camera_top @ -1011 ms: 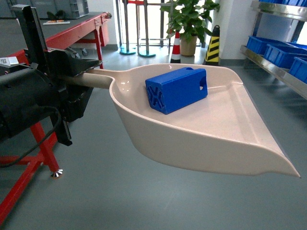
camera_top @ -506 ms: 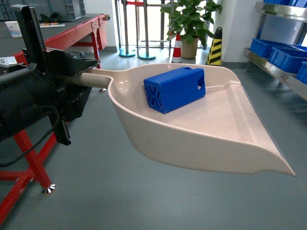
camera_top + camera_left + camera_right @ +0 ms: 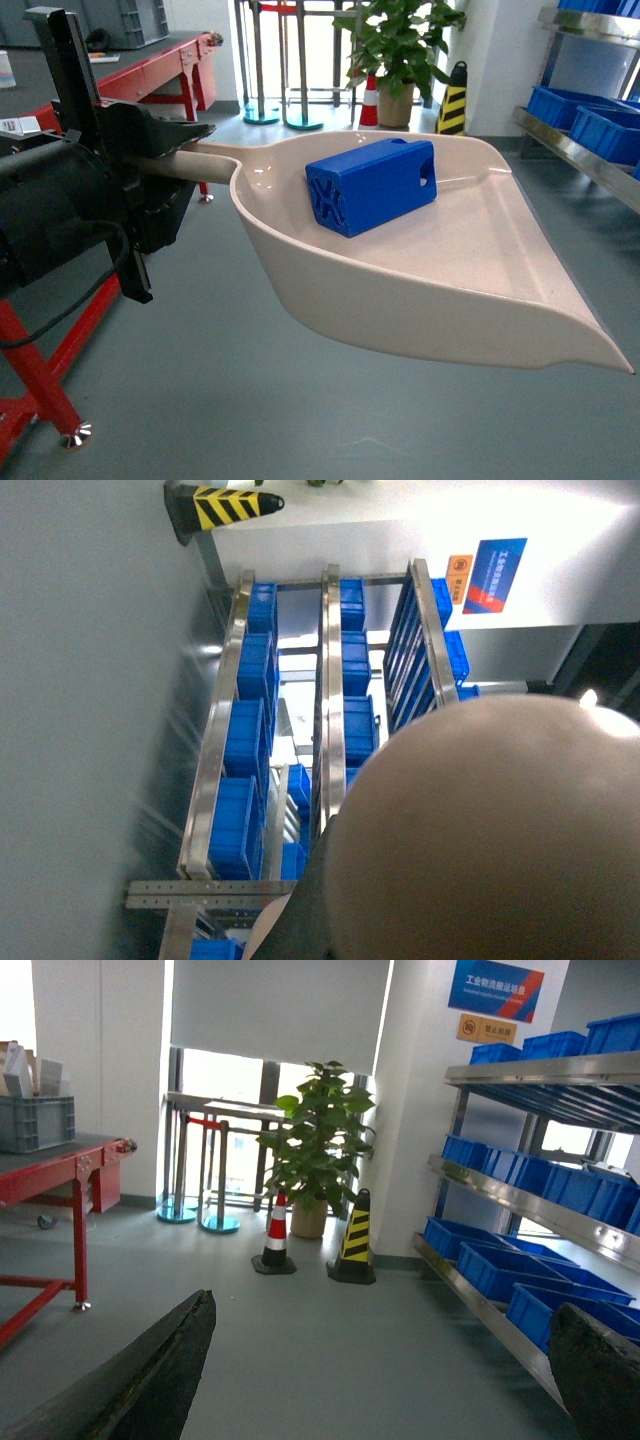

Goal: Place part in tray to right shelf

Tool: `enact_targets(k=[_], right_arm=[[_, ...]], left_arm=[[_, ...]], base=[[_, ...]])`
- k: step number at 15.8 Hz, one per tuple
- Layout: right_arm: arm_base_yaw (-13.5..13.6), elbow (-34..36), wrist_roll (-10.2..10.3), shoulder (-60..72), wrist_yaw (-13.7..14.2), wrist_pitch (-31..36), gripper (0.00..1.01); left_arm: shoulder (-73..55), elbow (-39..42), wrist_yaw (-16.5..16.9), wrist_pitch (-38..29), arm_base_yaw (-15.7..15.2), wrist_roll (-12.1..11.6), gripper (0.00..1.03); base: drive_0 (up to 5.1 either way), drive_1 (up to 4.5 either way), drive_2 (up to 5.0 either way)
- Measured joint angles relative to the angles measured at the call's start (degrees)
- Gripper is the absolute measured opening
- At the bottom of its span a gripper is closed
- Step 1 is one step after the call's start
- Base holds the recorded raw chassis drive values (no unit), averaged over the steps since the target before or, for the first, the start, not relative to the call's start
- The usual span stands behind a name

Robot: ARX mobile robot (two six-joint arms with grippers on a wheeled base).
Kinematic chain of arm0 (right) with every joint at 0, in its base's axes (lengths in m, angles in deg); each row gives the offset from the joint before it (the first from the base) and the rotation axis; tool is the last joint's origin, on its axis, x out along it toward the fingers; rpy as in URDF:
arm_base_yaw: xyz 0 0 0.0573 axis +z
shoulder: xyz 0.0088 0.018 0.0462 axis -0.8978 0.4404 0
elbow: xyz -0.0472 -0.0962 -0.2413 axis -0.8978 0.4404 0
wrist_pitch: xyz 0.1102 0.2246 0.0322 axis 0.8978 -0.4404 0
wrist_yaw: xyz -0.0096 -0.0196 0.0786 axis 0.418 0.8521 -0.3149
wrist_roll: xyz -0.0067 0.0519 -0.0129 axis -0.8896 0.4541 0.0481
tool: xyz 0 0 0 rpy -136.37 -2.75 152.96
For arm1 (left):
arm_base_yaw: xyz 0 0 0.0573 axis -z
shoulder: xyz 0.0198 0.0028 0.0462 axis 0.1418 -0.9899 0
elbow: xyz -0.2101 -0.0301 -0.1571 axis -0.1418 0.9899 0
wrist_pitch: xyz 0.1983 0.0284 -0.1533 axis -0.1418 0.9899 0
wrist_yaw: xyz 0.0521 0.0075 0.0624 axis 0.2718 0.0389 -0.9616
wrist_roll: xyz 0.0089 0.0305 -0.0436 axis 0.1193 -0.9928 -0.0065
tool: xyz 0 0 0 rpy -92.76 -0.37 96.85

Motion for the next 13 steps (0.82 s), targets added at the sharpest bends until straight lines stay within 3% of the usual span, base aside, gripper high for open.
enact_targets(k=[3,13], right_arm=[[0.0,0.0,0.0,0.0,0.0,0.0,0.98],[0.0,-0.1,0.0,0.0,-0.2,-0.2,0.98]], left_arm=[[0.0,0.0,0.0,0.0,0.0,0.0,0.14],[0.1,-0.2,-0.2,0.1,0.0,0.0,0.14]], base=[[0.0,4.15,-4.1],[-1.7,-1.70,-1.7]])
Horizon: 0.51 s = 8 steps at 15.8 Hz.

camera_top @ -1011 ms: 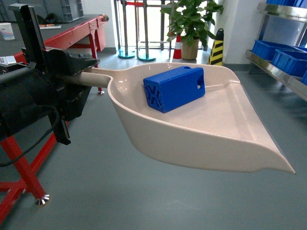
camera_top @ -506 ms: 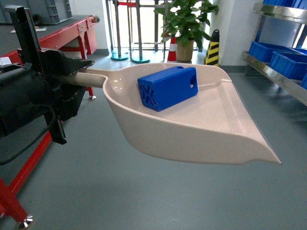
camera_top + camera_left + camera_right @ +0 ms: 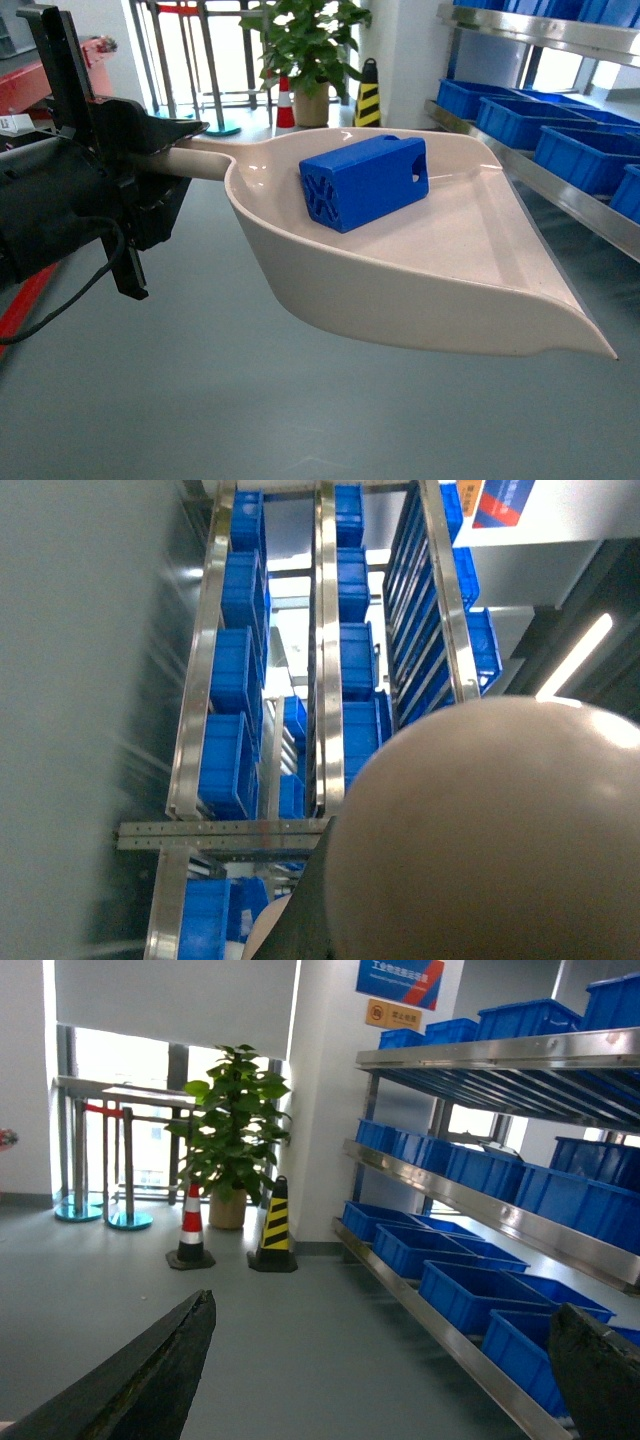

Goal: Place part in tray to right shelf

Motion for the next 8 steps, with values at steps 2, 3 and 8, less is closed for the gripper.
enact_targets(k=[2,3,8], right_arm=[[0.0,0.0,0.0,0.0,0.0,0.0,0.98],[0.0,0.0,0.0,0.0,0.0,0.0,0.98],[0.0,0.0,0.0,0.0,0.0,0.0,0.98]], left_arm=[[0.0,0.0,0.2,0.0,0.0,0.0,0.14],[0.0,0.0,0.2,0.0,0.0,0.0,0.14],[0.0,0.0,0.0,0.0,0.0,0.0,0.14]], base=[[-1.7,-1.69,-1.7],[-1.5,-1.52,-1.5],[-1.6,-1.57,-1.6]])
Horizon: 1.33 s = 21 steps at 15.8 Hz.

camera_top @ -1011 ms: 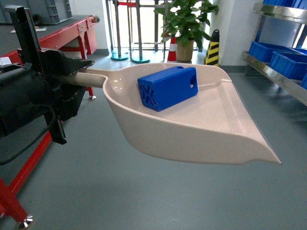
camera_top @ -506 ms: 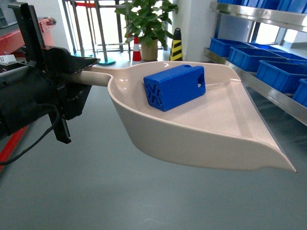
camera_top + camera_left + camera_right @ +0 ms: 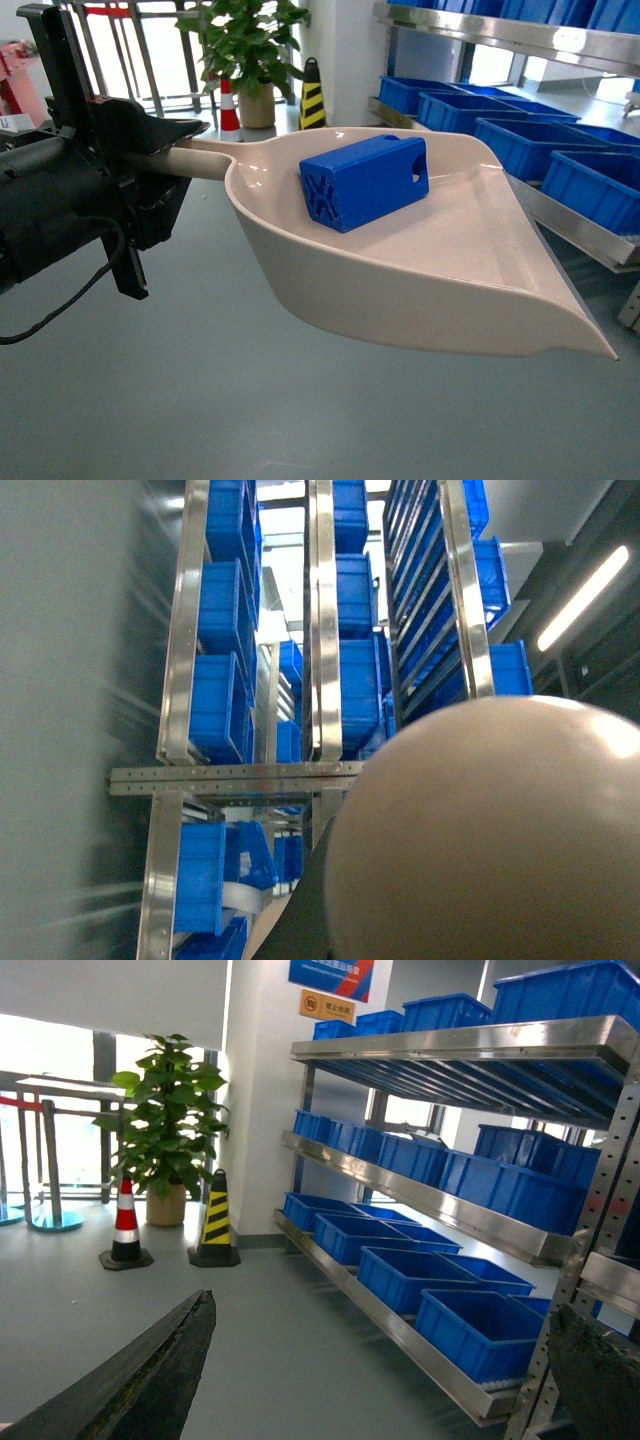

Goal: Place part in tray to right shelf

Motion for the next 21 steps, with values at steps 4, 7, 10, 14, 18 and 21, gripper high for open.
enact_targets(k=[4,7,10,14,18,21], right_arm=[[0.0,0.0,0.0,0.0,0.0,0.0,0.98],[0.0,0.0,0.0,0.0,0.0,0.0,0.98],[0.0,0.0,0.0,0.0,0.0,0.0,0.98],[0.0,0.0,0.0,0.0,0.0,0.0,0.98],[0.0,0.0,0.0,0.0,0.0,0.0,0.98],[0.0,0.0,0.0,0.0,0.0,0.0,0.98]], left_arm=[[0.0,0.0,0.2,0.0,0.0,0.0,0.14],[0.0,0.0,0.1,0.0,0.0,0.0,0.14],[0.0,0.0,0.2,0.0,0.0,0.0,0.14],[0.0,0.0,0.0,0.0,0.0,0.0,0.14],[0.0,0.0,0.2,0.0,0.1,0.0,0.14],[0.0,0.0,0.0,0.0,0.0,0.0,0.14]], base=[[-1.6,-1.61,-1.6],[-1.7,-1.70,-1.7],[-1.6,-1.55,-1.6],[-1.8,-1.75,-1.8],[-1.5,-1.54,-1.5],[-1.8,-1.75,-1.8]])
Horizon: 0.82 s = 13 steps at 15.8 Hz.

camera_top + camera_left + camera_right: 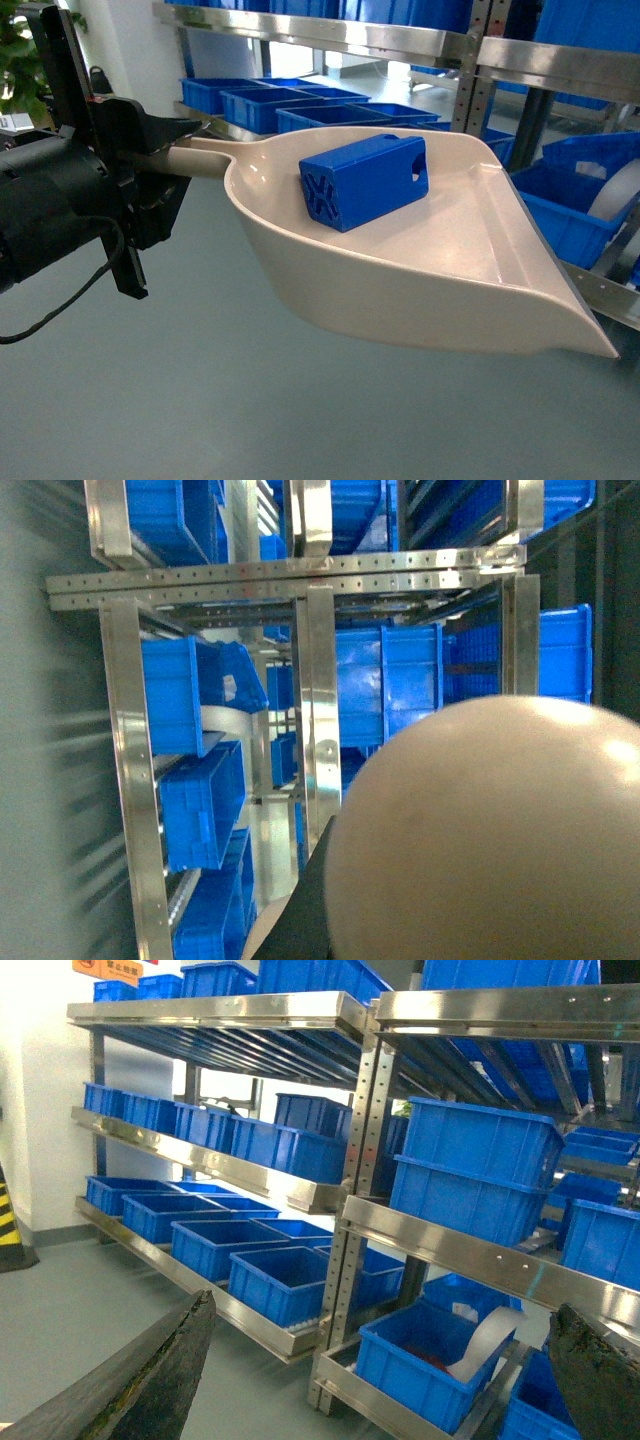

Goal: Place part in tray to right shelf

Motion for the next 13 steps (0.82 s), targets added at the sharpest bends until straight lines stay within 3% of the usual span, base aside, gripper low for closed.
enact_targets(k=[13], right_arm=[[0.0,0.0,0.0,0.0,0.0,0.0,0.98]], left_arm=[[0.0,0.0,0.1,0.0,0.0,0.0,0.14]], base=[[-1.6,-1.62,-1.6]])
